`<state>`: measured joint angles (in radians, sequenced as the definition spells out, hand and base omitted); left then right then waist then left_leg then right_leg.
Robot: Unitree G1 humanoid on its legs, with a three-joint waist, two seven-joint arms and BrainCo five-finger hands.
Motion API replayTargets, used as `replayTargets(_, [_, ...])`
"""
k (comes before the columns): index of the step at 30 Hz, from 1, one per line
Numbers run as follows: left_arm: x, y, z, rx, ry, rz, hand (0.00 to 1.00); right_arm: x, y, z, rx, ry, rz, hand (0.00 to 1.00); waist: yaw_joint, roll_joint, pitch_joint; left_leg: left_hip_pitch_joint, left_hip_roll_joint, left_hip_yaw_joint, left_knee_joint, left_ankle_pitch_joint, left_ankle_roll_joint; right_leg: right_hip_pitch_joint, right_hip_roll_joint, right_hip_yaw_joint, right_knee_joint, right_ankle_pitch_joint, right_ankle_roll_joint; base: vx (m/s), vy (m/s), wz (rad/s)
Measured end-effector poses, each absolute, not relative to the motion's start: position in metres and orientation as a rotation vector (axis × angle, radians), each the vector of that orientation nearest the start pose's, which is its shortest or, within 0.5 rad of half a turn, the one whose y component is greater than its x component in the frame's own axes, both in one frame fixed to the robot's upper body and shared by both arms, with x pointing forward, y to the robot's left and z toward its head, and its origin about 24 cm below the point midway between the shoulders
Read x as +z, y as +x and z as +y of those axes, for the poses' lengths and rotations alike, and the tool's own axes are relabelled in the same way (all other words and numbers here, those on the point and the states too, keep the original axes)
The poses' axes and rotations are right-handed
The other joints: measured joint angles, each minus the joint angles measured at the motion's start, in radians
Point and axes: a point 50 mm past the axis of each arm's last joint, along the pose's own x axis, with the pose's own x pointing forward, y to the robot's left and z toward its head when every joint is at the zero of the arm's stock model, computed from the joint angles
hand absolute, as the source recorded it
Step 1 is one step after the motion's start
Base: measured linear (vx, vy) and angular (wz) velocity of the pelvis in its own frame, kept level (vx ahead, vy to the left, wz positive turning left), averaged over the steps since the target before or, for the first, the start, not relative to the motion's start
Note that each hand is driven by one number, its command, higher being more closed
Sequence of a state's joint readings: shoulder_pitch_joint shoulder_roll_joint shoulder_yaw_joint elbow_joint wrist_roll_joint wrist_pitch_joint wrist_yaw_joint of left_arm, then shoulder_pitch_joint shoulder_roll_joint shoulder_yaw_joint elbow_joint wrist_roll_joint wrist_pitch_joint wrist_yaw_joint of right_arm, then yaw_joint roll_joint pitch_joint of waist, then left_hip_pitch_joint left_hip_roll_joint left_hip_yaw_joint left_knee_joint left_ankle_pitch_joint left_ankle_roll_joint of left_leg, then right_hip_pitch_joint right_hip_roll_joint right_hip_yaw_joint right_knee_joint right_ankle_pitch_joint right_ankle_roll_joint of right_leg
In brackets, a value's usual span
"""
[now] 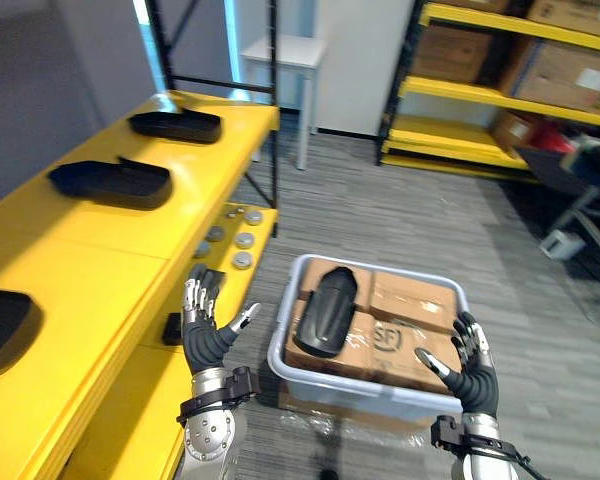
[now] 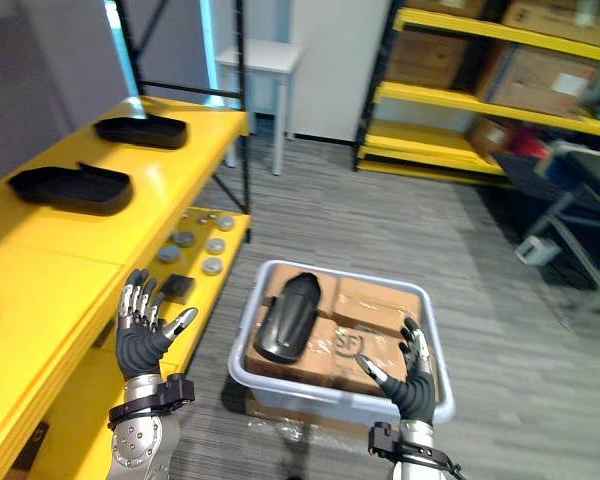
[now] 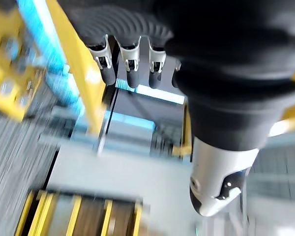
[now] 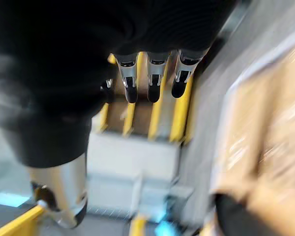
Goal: Walk over and take plastic housings, then place them on the shelf
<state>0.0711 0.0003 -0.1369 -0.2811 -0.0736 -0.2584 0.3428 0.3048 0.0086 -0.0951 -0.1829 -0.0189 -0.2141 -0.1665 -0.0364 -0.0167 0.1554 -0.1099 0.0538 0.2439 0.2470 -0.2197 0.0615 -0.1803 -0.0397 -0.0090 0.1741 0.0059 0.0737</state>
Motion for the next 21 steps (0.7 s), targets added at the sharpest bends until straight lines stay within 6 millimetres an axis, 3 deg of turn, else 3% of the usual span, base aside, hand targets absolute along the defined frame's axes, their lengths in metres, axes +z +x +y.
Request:
replayTargets(2, [0.108, 0.227, 0.14, 0.21, -0.173, -0.428, 0.0, 0.034, 0.193, -0.193, -0.325, -0.046, -0.081, 0.0, 0.01, -0.016, -0.008, -0.028, -0.016, 0.002, -0.038, 0.041, -0.024, 0.03, -0.025, 0.03, -0.102, 0.002, 0.003, -0.12, -0.164, -0.5])
replayTargets(7, [0.093, 0.231, 0.129, 0.197, -0.207, -0.347, 0.0, 0.011, 0.199, -0.193, -0.323, -0.07, 0.036, 0.0, 0.001, 0.029, -0.006, -0.022, 0.007, -0.057, -0.146, 0.145, -0.089, 0.041, 0.01, -0.025, -0.162, 0.013, -0.035, -0.01, -0.183, 0.2])
replayTargets(10, [0.07, 0.234, 0.124, 0.182, -0.187, -0.245, 0.0, 0.003, 0.199, -0.197, -0.345, -0.078, 0.075, 0.0, -0.001, 0.05, 0.006, -0.044, 0.047, -0.136, -0.029, 0.1, -0.127, 0.11, 0.036, -0.123, -0.164, -0.005, -0.063, 0.03, -0.161, 0.71])
replayTargets(13, [0.036, 0.229, 0.13, 0.184, -0.128, -0.093, 0.0, 0.006, 0.216, -0.199, -0.347, -0.096, 0.057, 0.0, 0.011, 0.095, 0.038, -0.104, 0.079, -0.184, 0.187, 0.033, -0.121, 0.181, 0.064, -0.185, -0.159, -0.05, -0.088, 0.03, -0.066, 0.63])
replayTargets(15, [0.012, 0.216, 0.135, 0.174, -0.047, 0.021, 0.0, 0.014, 0.237, -0.2, -0.355, -0.103, 0.033, 0.0, 0.045, 0.128, 0.061, -0.188, 0.085, -0.229, 0.378, 0.035, -0.123, 0.204, 0.077, -0.201, -0.146, -0.07, -0.094, -0.01, -0.007, 0.28])
replayTargets(18, [-0.007, 0.199, 0.146, 0.172, 0.012, 0.112, 0.0, 0.026, 0.265, -0.197, -0.376, -0.092, -0.001, 0.0, 0.091, 0.127, 0.074, -0.19, 0.059, -0.256, 0.354, 0.029, -0.134, 0.212, 0.051, -0.2, -0.154, -0.076, -0.104, 0.04, 0.078, 0.12])
replayTargets(21, [-0.015, 0.189, 0.148, 0.169, 0.029, 0.154, 0.0, 0.038, 0.29, -0.193, -0.385, -0.086, -0.025, 0.0, 0.105, 0.118, 0.089, -0.187, 0.007, -0.356, 0.203, 0.032, -0.134, 0.211, 0.011, -0.199, -0.165, -0.081, -0.096, 0.06, 0.13, 0.07])
